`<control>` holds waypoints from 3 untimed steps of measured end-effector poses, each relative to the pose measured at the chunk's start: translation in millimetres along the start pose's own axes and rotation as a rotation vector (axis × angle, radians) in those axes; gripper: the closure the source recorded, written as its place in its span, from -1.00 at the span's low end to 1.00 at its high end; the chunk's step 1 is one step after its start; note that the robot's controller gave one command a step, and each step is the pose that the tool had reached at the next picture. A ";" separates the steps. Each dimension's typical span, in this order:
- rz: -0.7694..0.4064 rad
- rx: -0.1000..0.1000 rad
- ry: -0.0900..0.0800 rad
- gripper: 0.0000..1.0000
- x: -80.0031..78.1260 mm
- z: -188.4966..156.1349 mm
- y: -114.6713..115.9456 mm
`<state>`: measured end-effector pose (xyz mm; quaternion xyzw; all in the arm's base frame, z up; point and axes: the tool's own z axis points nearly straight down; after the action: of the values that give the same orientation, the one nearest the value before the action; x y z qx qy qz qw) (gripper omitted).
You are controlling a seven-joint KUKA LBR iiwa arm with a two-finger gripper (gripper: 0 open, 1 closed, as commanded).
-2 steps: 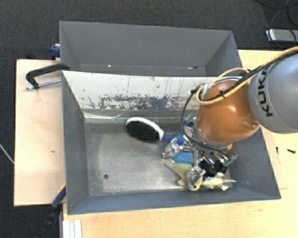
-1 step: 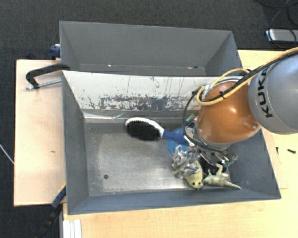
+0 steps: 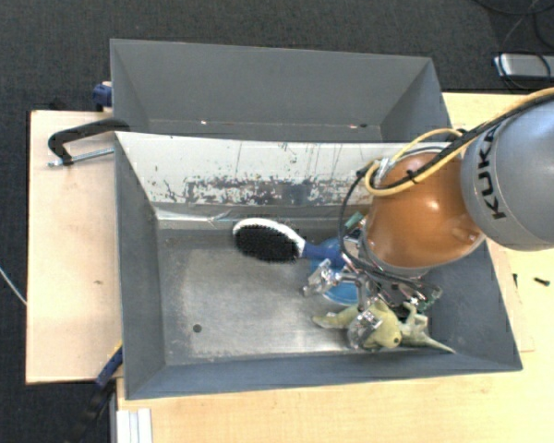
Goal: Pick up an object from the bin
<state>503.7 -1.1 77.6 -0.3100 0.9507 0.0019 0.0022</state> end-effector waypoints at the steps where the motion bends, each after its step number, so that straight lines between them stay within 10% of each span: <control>1: -0.290 -0.025 0.014 -1.00 -44.5 4.3 -79.6; 2: -0.285 -0.022 0.010 1.00 -45.3 5.1 -80.3; 3: -0.283 -0.012 0.014 -1.00 -41.3 6.9 -85.6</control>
Offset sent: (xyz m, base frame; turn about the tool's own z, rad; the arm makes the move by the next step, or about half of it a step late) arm 0.0864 -0.0485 -0.0076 -0.2835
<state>587.6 -45.9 70.7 -0.4411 0.8974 0.0052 -0.0060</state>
